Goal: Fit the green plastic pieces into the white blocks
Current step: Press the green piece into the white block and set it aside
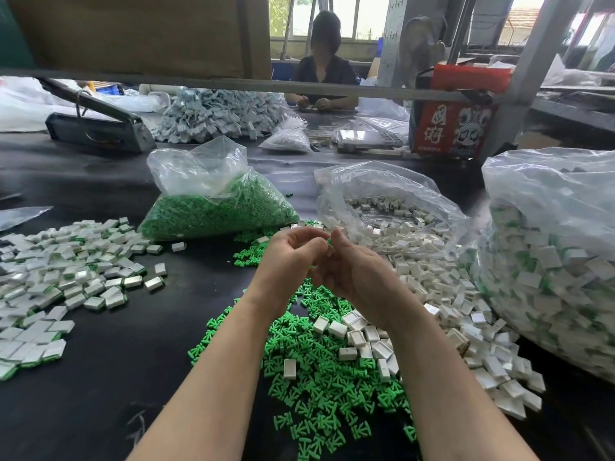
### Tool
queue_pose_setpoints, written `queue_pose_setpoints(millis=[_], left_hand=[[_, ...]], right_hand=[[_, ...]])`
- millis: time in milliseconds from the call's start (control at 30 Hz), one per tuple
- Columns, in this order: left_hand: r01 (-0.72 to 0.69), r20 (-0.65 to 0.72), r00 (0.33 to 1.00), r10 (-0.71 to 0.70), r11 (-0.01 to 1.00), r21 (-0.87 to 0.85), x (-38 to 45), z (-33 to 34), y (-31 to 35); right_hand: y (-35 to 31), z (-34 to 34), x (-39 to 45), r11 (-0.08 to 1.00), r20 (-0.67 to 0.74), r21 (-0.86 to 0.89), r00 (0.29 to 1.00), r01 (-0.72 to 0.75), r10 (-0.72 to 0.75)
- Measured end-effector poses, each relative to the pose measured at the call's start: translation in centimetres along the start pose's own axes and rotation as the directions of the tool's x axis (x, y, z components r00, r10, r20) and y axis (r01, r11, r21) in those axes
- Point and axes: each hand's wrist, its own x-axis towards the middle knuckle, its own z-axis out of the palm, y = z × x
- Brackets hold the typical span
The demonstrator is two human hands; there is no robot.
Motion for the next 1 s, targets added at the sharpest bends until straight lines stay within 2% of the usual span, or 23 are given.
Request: queue_pose_setpoints(millis=[133, 300, 600, 800, 1000], left_hand=[[0.007, -0.049, 0.999, -0.009, 1.0, -0.024, -0.1, 0.6, 0.0], [0.056, -0.124, 0.99, -0.066, 0.995, -0.081, 0.0, 1.4, -0.3], [0.062, -0.156, 0.984, -0.083, 0.989, -0.134, 0.1, 1.9, -0.6], [0.065, -0.141, 0.986, -0.087, 0.986, -0.152, 0.1, 1.6, -0.8], [0.08, -0.12, 0.988, -0.102, 0.981, -0.178, 0.1, 1.4, -0.8]], right_hand=[[0.0, 0.2, 0.0, 0.999, -0.011, -0.037, 1.0, -0.001, 0.0], [0.1, 0.6, 0.2, 1.0, -0.03, 0.004, 0.999, 0.011, -0.011], [1.1, 1.0, 0.7, 0.994, -0.13, 0.112, 0.992, 0.013, 0.002], [1.5, 1.3, 1.0, 0.981, -0.126, 0.194, 0.992, 0.001, 0.024], [1.3, 1.6, 1.0, 0.985, -0.147, 0.175, 0.989, -0.006, 0.032]])
